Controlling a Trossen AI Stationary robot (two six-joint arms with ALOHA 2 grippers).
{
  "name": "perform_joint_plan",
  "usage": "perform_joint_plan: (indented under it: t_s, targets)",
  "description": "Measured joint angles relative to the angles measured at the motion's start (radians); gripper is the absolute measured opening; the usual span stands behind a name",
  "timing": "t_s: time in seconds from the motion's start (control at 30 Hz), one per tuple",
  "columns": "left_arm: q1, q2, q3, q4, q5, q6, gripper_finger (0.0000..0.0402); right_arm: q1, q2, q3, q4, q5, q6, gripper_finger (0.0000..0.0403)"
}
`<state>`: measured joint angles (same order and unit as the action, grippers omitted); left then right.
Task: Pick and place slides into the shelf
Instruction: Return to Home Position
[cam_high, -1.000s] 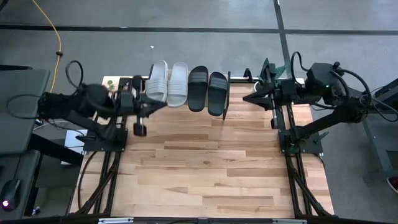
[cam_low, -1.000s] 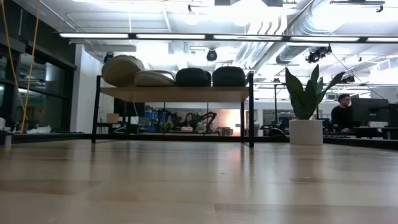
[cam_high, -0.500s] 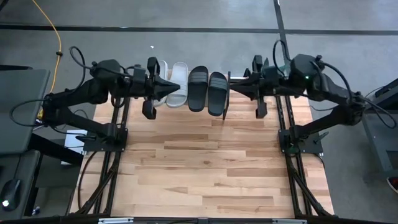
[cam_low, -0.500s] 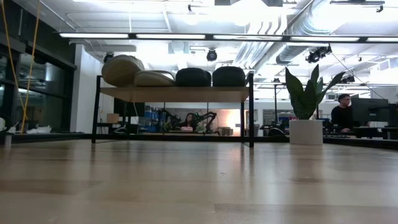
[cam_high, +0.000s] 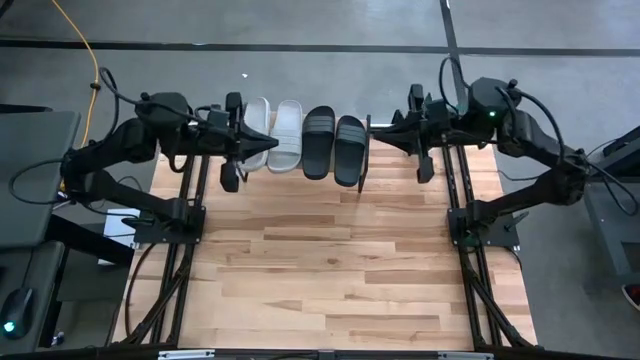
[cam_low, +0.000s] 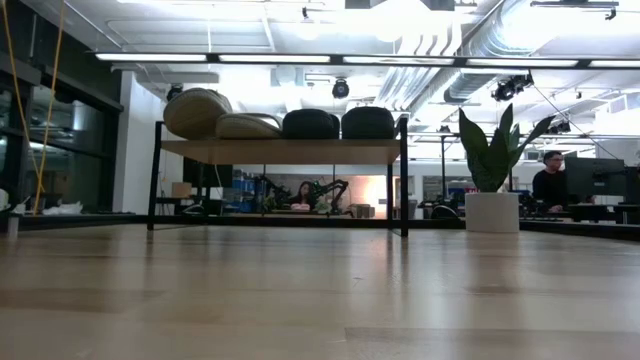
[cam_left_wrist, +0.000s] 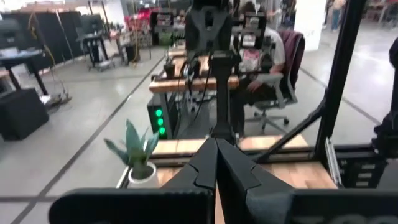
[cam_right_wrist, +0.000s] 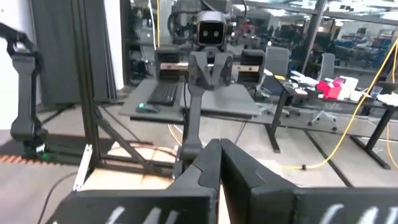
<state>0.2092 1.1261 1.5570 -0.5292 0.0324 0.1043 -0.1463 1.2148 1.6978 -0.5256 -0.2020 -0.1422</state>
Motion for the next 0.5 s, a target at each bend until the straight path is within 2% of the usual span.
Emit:
perform_joint_plan:
  t_s: [0.2, 0.5]
  targets:
    - [0.0, -0.045, 0.0, -0.027, -0.003, 0.0, 0.0, 0.0, -0.098, -0.081, 0.037, 0.011, -0.004, 0.0]
    - [0.0, -0.134, 0.0, -0.111, -0.009, 0.004, 0.0, 0.0, -0.382, -0.383, 0.16, 0.04, 0.039, 0.0]
